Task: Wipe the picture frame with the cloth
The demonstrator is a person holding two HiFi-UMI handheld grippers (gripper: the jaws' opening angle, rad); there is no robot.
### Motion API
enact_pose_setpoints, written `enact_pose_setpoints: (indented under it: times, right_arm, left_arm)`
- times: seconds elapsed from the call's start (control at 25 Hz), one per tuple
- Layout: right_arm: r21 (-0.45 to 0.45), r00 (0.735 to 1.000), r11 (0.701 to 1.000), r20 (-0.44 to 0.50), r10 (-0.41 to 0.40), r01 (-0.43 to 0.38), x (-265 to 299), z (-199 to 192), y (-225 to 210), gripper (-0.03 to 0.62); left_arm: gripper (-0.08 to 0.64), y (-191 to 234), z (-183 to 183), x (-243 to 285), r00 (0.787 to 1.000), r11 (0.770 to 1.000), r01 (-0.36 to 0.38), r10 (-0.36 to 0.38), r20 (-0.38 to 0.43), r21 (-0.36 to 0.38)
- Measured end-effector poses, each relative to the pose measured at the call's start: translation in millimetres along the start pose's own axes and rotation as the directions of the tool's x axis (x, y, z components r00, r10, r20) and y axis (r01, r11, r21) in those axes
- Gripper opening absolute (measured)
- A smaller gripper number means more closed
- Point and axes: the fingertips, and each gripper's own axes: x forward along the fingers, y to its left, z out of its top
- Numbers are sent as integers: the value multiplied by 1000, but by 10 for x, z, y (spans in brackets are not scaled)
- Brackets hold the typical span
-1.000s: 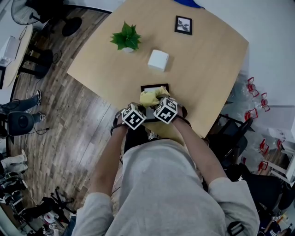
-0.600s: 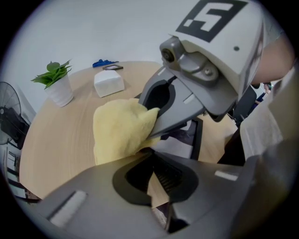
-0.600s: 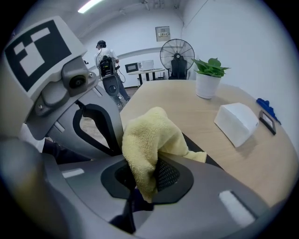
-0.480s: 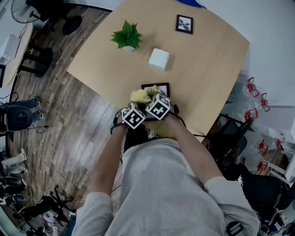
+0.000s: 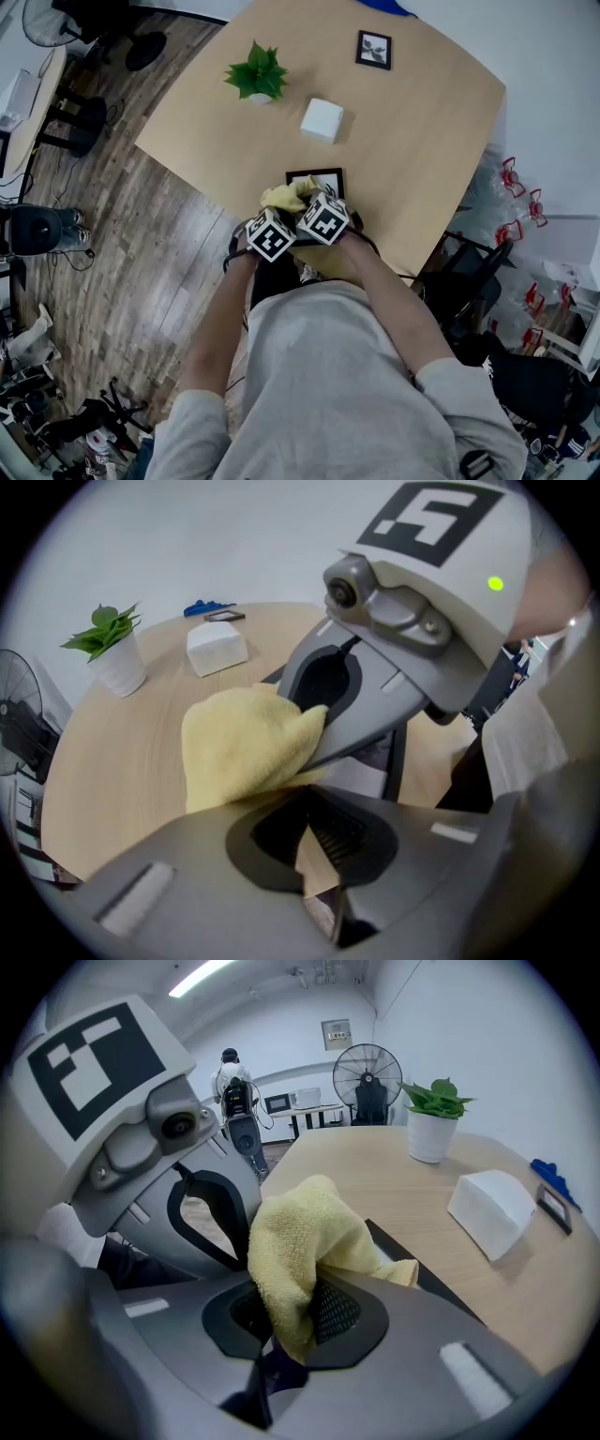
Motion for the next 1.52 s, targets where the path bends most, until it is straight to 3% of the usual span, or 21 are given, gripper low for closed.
enact_pose_setpoints:
  times: [0.28,0.68,1.52]
  right_arm:
    - [-45,1000,999,-23,0,-1,-34,-83,117,49]
    - [-3,999,1000,-38,-8,8,-53,-131,154,48]
    - [-50,998,999,-69,-8,4,-261,-479,106,49]
  left_arm:
    - [52,-12,1,8,1000,1000,-6,6,5,-6]
    - [54,-9,33,-9,1000,1000,-3,4,22,-1]
    - [52,-3,28,-4,1000,1000,-8,8,30,-7]
